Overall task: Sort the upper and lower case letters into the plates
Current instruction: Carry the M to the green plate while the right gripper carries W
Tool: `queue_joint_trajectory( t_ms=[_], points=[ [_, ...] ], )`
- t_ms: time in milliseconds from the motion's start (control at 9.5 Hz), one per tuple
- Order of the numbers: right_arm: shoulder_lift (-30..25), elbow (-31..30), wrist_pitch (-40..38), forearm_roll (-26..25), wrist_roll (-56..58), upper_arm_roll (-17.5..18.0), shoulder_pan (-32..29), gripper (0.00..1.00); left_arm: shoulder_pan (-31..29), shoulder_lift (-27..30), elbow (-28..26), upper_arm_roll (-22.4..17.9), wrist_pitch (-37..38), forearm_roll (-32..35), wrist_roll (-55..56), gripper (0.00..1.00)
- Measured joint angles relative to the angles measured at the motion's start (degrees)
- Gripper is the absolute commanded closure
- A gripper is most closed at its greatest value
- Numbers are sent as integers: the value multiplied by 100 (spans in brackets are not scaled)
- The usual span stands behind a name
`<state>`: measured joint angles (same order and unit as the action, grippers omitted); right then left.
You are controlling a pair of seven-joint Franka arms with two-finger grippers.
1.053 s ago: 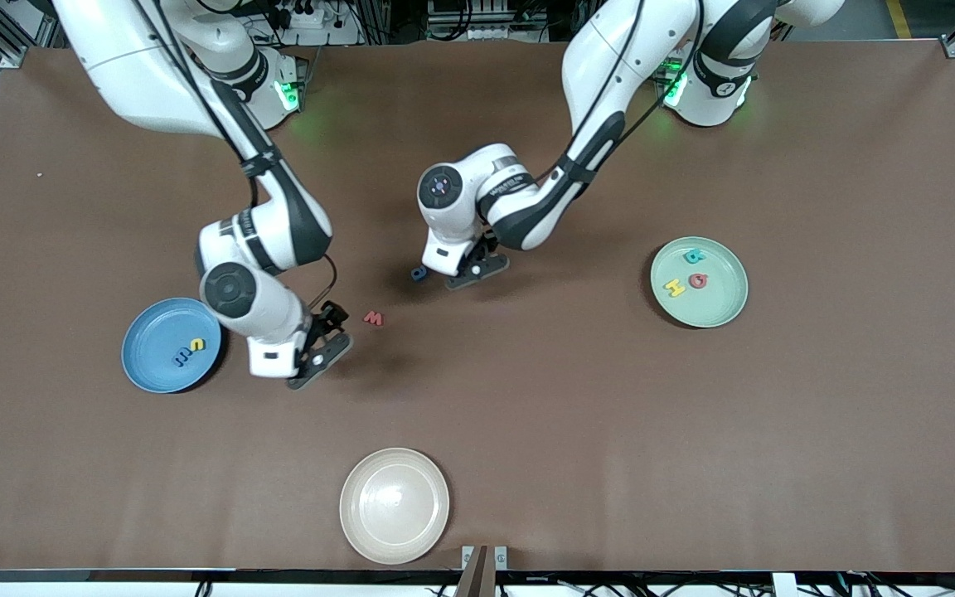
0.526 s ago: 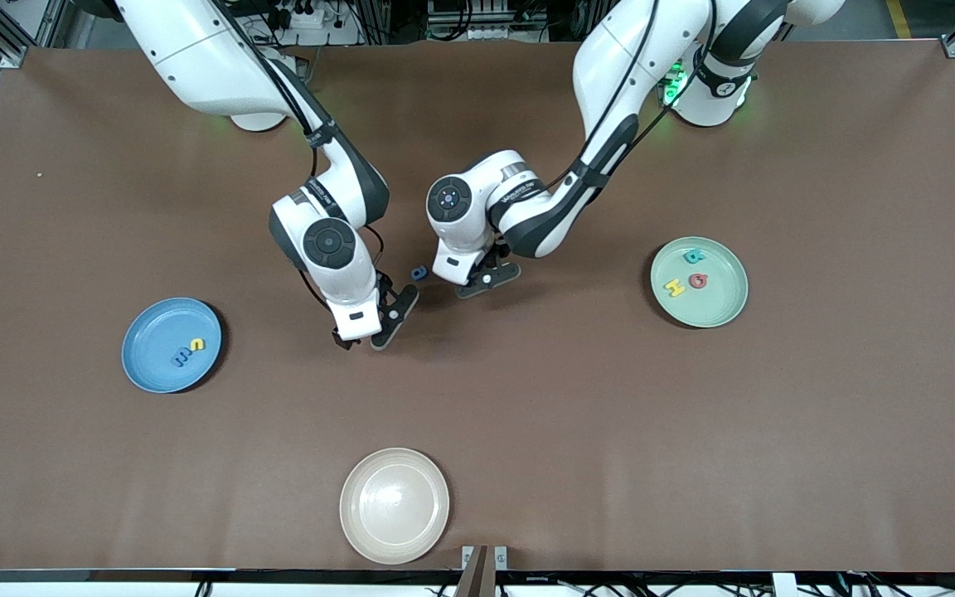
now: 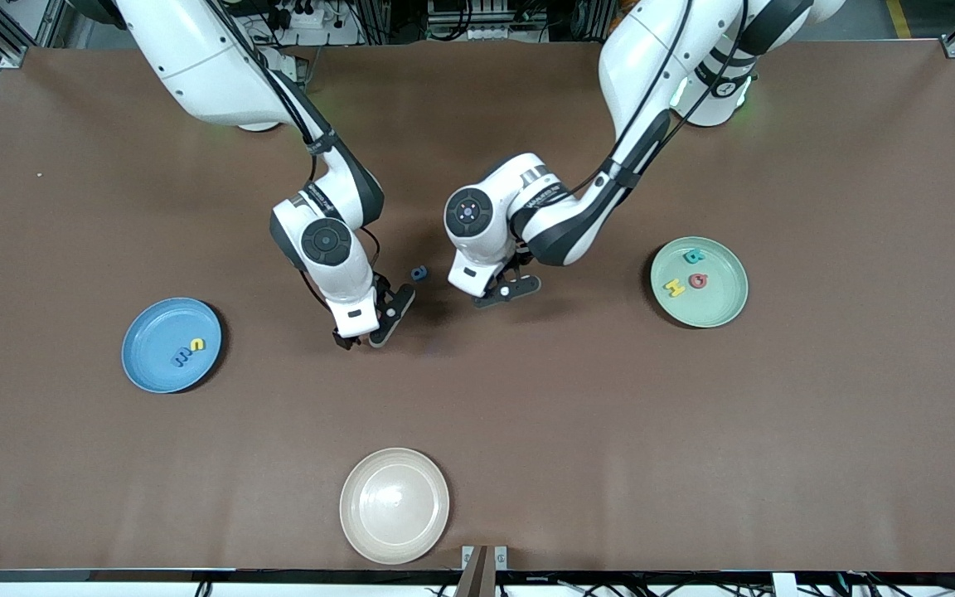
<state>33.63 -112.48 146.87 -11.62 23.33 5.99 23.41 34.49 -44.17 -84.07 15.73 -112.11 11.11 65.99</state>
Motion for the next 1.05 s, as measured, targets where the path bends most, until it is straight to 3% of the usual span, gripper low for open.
queue_joint_trajectory(
  t_ms=[316, 632, 737, 842, 1053],
  points=[
    [34, -102, 100, 1, -11, -1, -13, 0, -468, 184, -95, -4, 556, -1, -895, 66],
    [31, -94, 98, 3, -15, -1, -46, 0, -1290, 931, -1048, -6, 648, -1, -2220, 66],
    [31, -92, 98, 3, -15, -2, -59, 66, -1517, 1162, -1461, -10, 613, 43, -2491, 66],
    [30, -91, 98, 3, -15, -1, -65, 100, -1766, 1356, -1856, -13, 493, 129, -2795, 66],
    [-16, -78, 92, 3, -15, 5, -66, 100, -2355, 1708, -2687, -19, -50, 389, -3479, 65]
  ],
)
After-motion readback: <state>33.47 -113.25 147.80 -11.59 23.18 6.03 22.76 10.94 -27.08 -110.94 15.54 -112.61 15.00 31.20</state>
